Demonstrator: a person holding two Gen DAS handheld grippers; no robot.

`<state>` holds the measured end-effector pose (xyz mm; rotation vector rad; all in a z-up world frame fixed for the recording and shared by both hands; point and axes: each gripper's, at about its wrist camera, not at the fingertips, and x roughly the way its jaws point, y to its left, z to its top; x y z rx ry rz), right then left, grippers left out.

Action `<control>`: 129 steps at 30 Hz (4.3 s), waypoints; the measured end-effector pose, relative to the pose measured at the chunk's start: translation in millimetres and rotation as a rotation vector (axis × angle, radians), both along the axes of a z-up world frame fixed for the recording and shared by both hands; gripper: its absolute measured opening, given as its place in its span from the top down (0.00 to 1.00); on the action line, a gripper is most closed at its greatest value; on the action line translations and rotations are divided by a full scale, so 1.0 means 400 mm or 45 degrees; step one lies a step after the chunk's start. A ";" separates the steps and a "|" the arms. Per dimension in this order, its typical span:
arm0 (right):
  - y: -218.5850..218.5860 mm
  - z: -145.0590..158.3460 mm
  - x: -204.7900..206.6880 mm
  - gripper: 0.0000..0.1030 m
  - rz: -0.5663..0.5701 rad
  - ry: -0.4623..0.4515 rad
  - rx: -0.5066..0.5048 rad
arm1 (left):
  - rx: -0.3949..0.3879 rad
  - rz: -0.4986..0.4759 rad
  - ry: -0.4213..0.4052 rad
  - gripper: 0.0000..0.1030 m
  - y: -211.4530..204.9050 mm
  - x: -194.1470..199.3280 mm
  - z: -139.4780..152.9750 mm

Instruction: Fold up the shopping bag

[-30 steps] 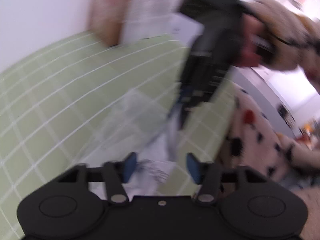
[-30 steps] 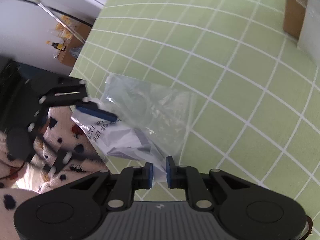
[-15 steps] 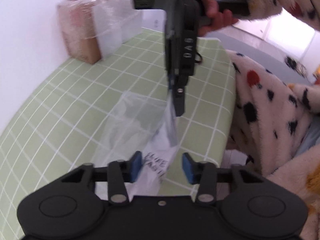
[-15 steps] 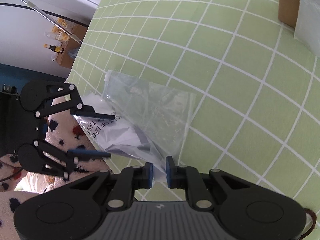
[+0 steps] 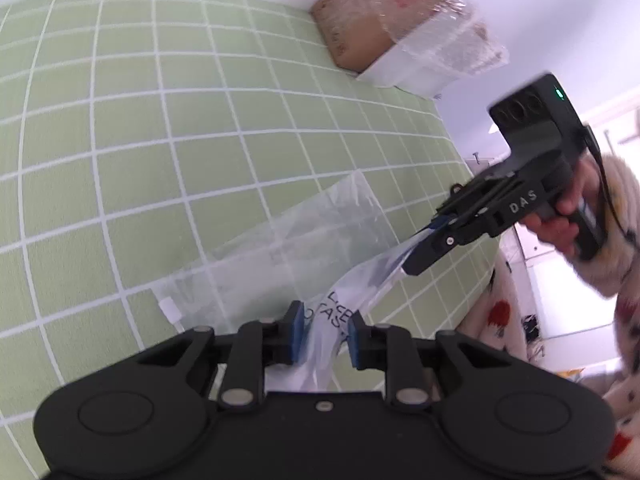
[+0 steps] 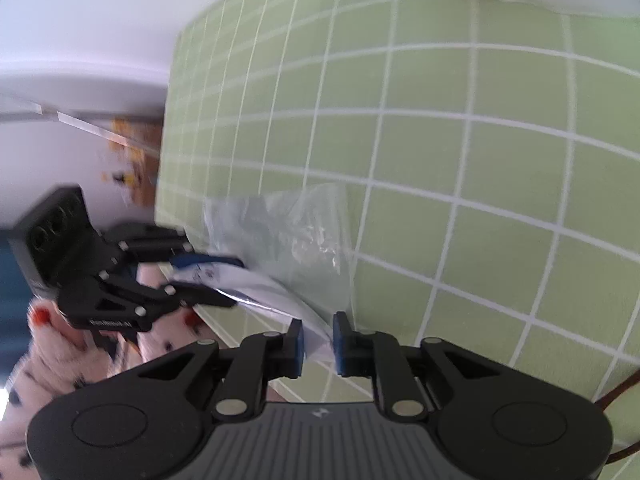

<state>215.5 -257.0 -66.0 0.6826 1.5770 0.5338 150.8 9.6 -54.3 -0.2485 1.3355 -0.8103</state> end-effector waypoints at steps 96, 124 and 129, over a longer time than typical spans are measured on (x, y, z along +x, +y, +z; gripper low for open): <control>0.304 0.096 -0.241 0.95 -0.115 -0.772 -0.818 | 0.412 -0.067 -1.036 0.48 -0.056 -0.299 0.117; 0.196 0.070 -0.337 0.70 -0.555 -0.909 -0.604 | 0.325 0.223 -0.728 0.81 -0.044 -0.273 0.033; 0.221 0.055 -0.289 0.72 -0.479 -0.939 -0.641 | 0.280 0.238 -0.671 0.80 -0.030 -0.258 0.030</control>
